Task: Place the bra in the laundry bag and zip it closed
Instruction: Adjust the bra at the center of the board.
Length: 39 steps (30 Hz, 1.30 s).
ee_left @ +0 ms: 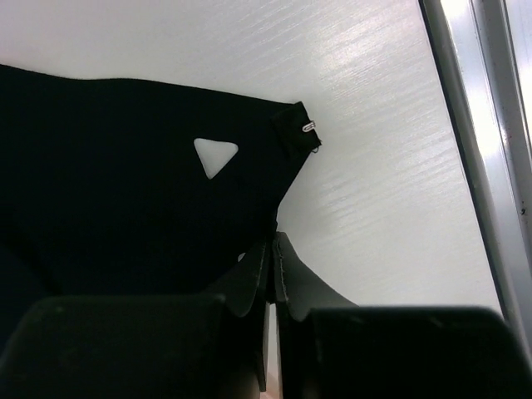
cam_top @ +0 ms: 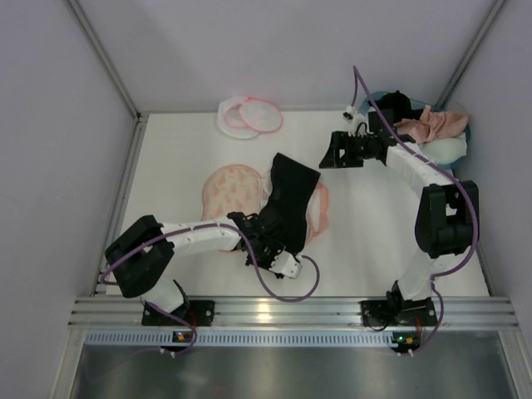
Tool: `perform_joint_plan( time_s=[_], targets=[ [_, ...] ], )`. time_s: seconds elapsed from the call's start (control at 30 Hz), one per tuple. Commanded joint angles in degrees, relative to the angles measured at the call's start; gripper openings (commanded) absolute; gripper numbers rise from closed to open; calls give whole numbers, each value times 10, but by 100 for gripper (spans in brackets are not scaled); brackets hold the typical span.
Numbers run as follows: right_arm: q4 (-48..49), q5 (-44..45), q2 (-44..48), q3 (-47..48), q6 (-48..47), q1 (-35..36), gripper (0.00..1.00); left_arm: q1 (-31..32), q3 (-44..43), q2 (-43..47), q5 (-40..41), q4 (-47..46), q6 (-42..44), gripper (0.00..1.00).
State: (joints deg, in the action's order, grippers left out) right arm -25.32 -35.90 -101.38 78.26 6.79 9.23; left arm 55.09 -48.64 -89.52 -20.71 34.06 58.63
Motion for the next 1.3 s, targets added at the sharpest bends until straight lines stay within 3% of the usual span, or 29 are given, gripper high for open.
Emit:
perform_joint_plan(
  time_s=[0.0, 0.2, 0.37, 0.63, 0.77, 0.9, 1.1, 1.13, 1.2, 1.23, 1.27],
  targets=[
    [17, -17, -2, -7, 9, -8, 76, 10, 17, -13, 4, -9, -1, 3],
    [21, -18, -5, -24, 2, -8, 73, 12, -19, 56, -49, 24, -67, 0],
    [28, -20, -10, -34, 0, -8, 70, 2, -130, 55, -79, 62, -172, 0],
    [33, -22, -12, -53, -9, -6, 66, -124, -282, -44, -146, 94, -238, 0],
    [33, -24, -12, -61, -12, -6, 65, -178, -326, -102, -137, 94, -249, 0],
    [36, -26, -12, -69, -14, -5, 63, -196, -353, -150, -122, 94, -272, 25],
    [41, -16, -20, -29, -27, -5, 62, -205, -358, -166, -103, 93, -317, 41],
    [43, -12, -26, -17, -30, -5, 62, -208, -358, -162, -108, 94, -320, 51],
    [51, 2, -39, 23, -40, -5, 62, -218, -358, -149, -113, 93, -327, 54],
    [53, 7, -56, 38, -42, -5, 62, -219, -358, -144, -113, 93, -326, 65],
    [55, 14, -67, 54, -47, -5, 62, -220, -359, -137, -113, 93, -327, 66]
  ],
)
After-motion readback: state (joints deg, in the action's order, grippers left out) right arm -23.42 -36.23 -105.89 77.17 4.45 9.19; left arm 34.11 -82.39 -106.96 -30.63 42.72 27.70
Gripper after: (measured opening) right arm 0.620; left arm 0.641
